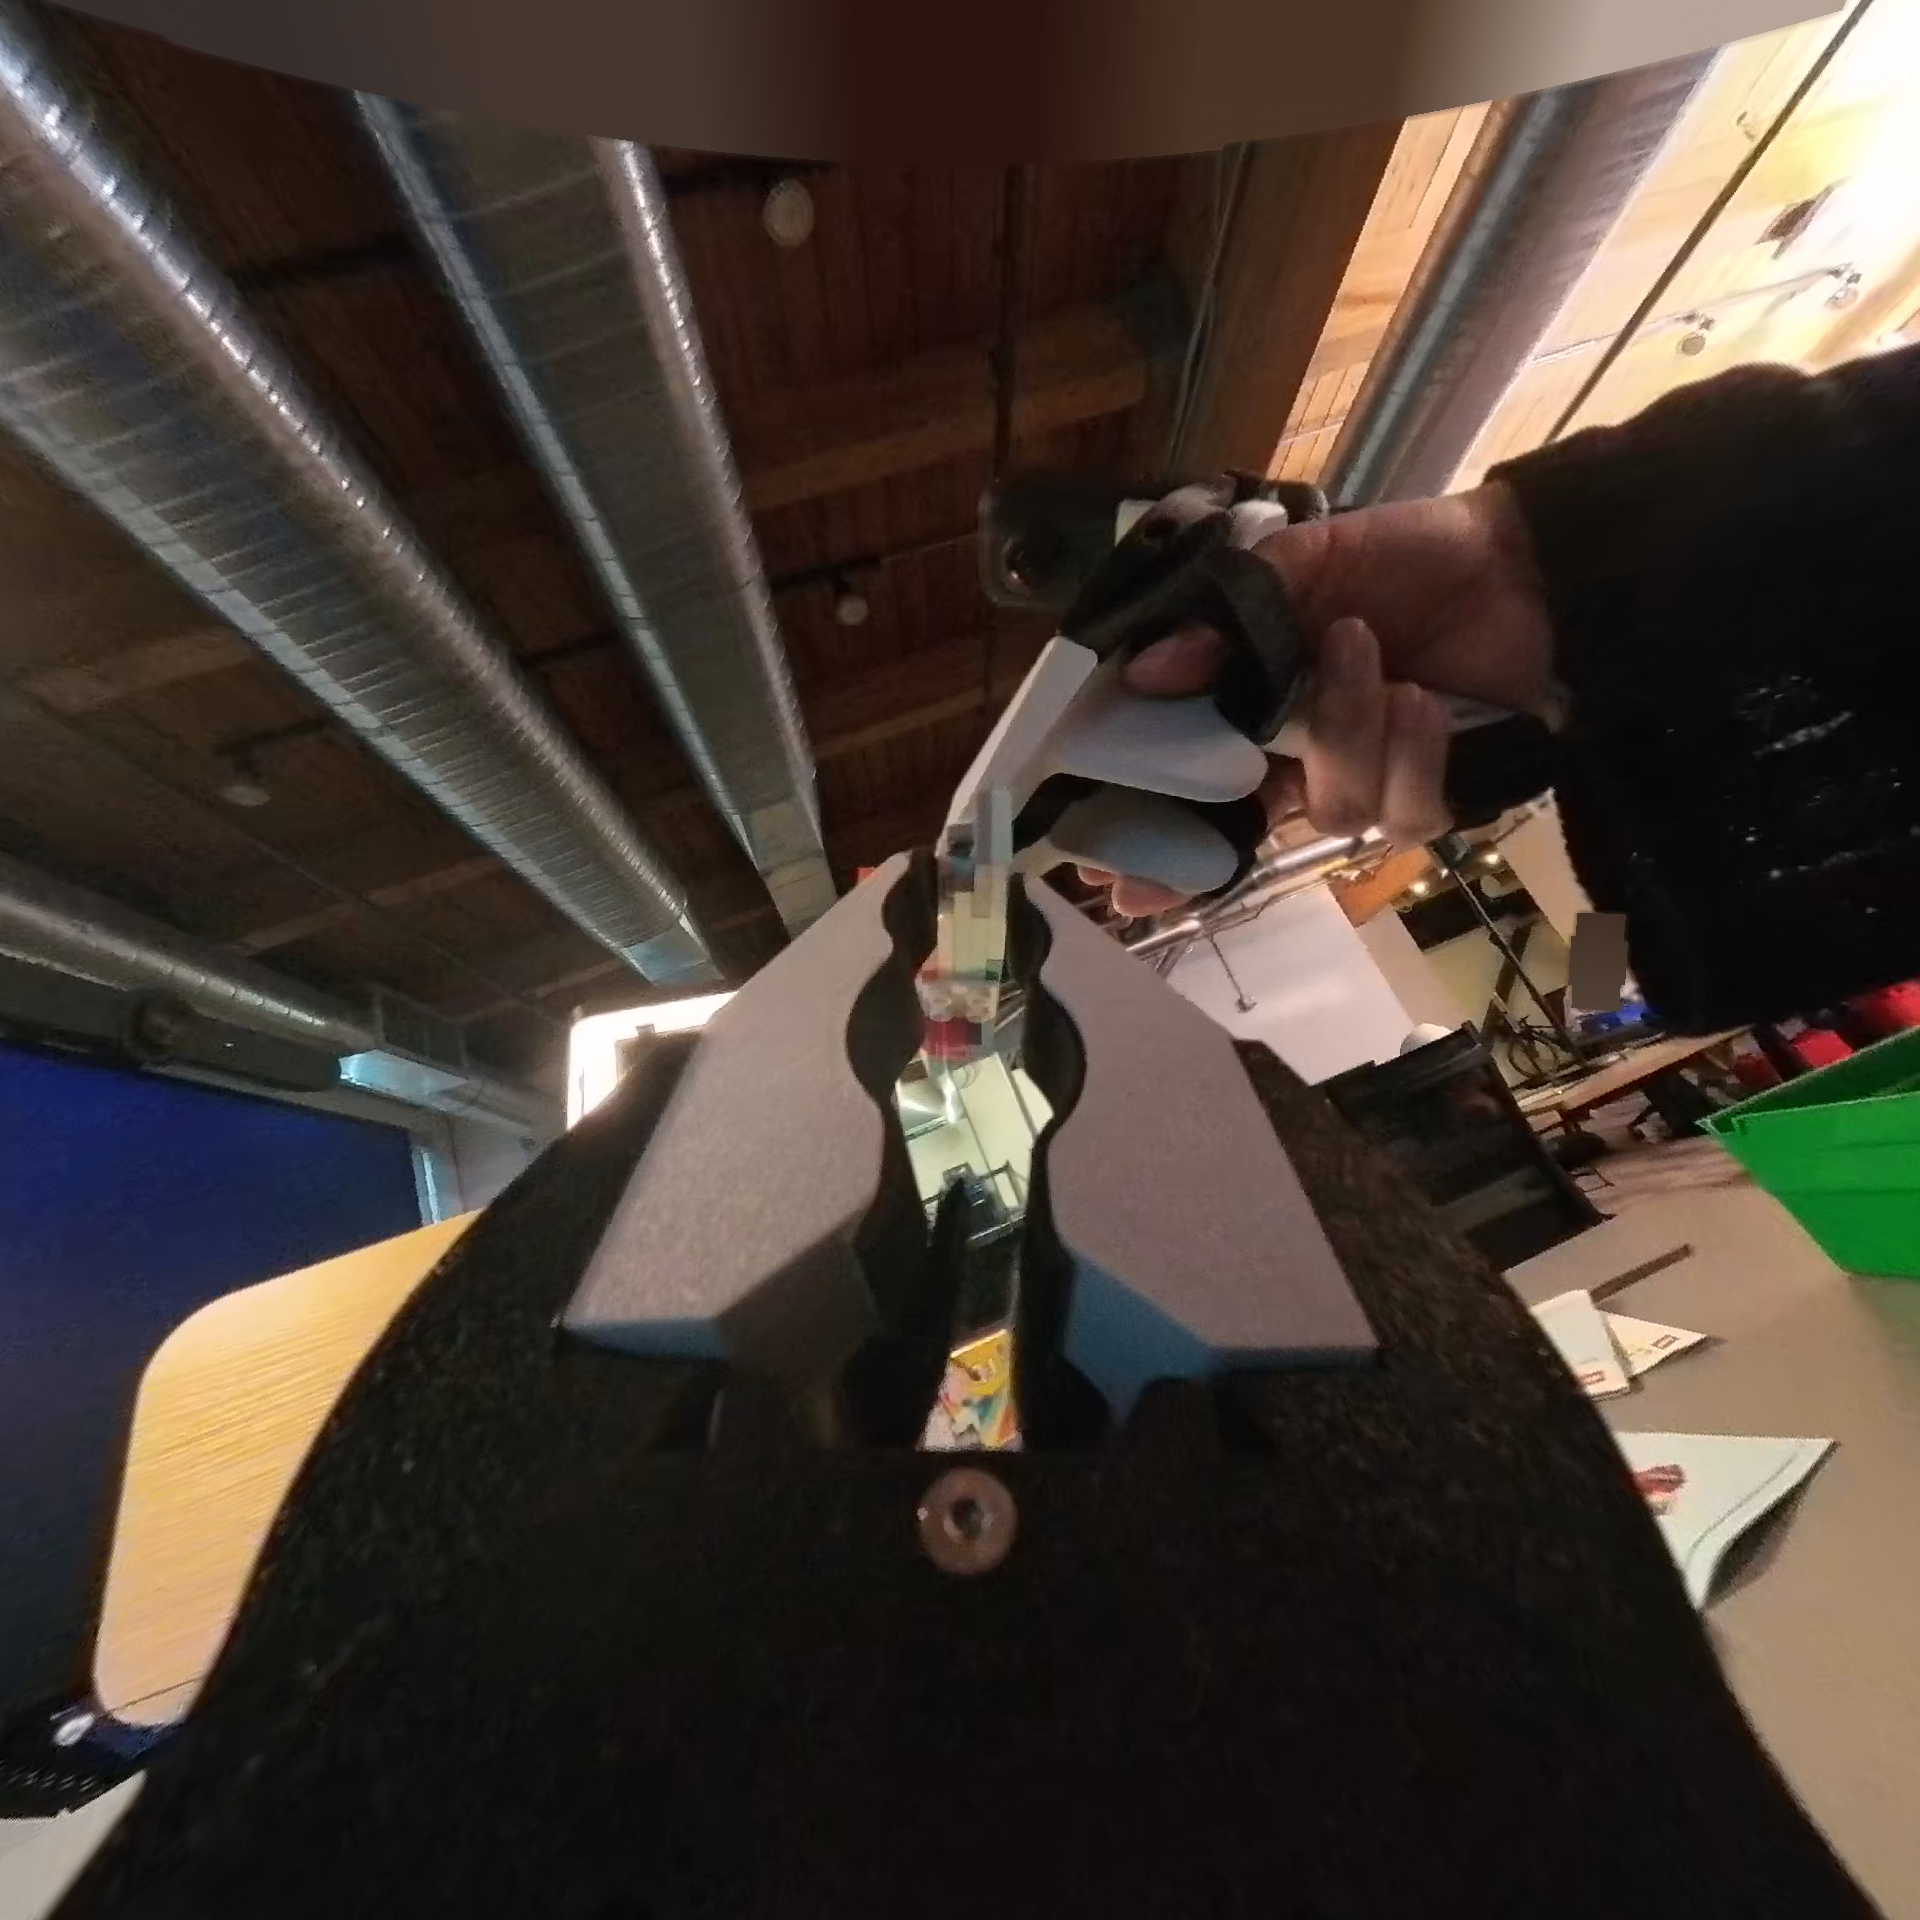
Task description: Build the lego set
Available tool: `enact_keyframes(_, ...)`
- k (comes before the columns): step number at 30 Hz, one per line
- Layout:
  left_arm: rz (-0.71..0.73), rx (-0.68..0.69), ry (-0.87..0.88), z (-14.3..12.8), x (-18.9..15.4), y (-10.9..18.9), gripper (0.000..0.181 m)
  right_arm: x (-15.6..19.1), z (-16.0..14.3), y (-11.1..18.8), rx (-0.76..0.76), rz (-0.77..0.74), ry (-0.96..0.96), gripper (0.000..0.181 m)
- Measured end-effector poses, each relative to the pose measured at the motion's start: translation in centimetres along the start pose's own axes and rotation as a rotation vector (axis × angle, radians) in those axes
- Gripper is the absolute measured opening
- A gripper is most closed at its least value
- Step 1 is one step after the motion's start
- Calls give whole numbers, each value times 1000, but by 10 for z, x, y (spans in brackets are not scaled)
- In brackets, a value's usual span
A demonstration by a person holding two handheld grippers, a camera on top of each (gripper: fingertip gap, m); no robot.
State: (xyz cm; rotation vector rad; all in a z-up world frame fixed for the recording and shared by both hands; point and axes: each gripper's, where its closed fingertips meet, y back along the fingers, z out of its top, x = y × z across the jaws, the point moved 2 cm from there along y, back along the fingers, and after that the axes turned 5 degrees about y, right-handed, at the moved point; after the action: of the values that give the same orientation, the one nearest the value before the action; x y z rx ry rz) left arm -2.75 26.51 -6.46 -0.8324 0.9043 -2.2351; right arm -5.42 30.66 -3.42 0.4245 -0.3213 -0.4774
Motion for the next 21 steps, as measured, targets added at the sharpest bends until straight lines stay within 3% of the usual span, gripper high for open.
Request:
enact_keyframes(1,0,-3,1,1,1,0,10,1,1,-1,7,-8,7,6)
enact_keyframes(21,-25,-30,-71,7,-3,3,10,3,-2,-2,75,-50,16,6)
